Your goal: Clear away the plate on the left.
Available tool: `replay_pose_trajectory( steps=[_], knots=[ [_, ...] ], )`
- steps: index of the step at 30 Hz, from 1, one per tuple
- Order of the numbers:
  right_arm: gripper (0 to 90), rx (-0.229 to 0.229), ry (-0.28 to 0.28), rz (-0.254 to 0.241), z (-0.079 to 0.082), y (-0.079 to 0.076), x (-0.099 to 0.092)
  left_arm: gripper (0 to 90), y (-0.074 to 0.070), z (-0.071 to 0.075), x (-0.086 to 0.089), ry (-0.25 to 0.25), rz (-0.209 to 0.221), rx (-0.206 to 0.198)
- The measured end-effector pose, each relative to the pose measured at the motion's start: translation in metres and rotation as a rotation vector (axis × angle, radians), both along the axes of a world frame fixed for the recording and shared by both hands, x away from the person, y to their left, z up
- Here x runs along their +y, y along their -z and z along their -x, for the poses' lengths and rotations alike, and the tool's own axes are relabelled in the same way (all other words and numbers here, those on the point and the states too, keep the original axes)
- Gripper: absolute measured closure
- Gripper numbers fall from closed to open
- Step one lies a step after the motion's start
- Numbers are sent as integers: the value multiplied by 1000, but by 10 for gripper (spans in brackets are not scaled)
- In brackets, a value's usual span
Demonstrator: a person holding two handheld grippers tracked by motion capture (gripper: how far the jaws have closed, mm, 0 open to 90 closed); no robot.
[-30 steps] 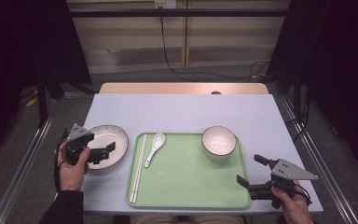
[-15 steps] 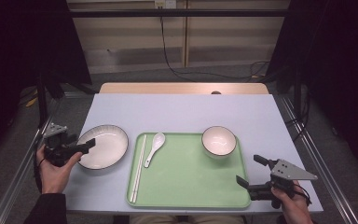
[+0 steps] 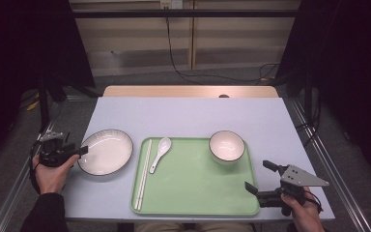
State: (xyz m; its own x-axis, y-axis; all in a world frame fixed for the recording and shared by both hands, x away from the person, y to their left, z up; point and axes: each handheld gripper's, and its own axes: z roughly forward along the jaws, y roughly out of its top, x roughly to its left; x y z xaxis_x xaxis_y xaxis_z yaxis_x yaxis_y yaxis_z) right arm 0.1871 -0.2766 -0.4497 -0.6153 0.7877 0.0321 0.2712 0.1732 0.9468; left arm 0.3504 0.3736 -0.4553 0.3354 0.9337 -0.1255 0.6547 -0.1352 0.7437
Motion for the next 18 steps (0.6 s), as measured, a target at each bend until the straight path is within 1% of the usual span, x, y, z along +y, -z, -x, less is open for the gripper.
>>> replay_pose_trajectory(
  steps=[1, 2, 3, 4, 6, 7, 8, 9, 10, 11, 12, 13, 14, 15, 16, 17, 18],
  knots=[
    [32, -1, 0, 1, 0, 0, 0, 461, 0, -1, 1, -3, 6, -1],
    [31, 0, 0, 1, 0, 0, 0, 473, 1, -2, 1, 4, 21, 0],
    [31, -1, -1, 1, 0, 0, 0, 498, 2, -3, 1, 8, 12, 5],
    [31, -1, -1, 1, 0, 0, 0, 513, 4, -4, 0, 7, 17, 9],
    [31, 1, 0, -1, 0, 0, 0, 557, 7, -8, 0, 11, 14, 17],
    [31, 0, 2, -2, 0, 0, 0, 568, 8, -10, 0, 7, 27, 14],
    [31, 0, 2, -1, 0, 0, 0, 585, 9, -12, 1, 13, 24, 19],
    [31, -1, -1, 2, 0, 0, 0, 605, 10, -13, 0, 4, 29, 22],
    [31, -1, 0, 2, 0, 0, 0, 614, 10, -15, 0, 14, 37, 26],
    [31, 1, -1, 5, 0, 0, 0, 645, 12, -17, 0, 25, 37, 37],
    [31, 1, 0, 5, 0, 0, -1, 675, 13, -18, -1, 16, 20, 50],
    [31, 3, 0, 3, 0, 0, -1, 692, 15, -20, -3, 19, 30, 51],
    [31, 2, 0, 3, 0, 0, -1, 716, 17, -21, -4, 33, 35, 58],
    [31, 1, -1, 3, 0, 0, -1, 706, 16, -22, -5, 33, 26, 62],
    [32, 0, 2, 3, 0, 0, -1, 710, 17, -23, -6, 20, 41, 65],
    [32, 0, -1, 2, 0, 1, -1, 715, 17, -24, -6, 16, 45, 67],
    [32, 0, -2, 3, 0, 1, -1, 719, 17, -25, -5, 10, 62, 71]
  ],
)
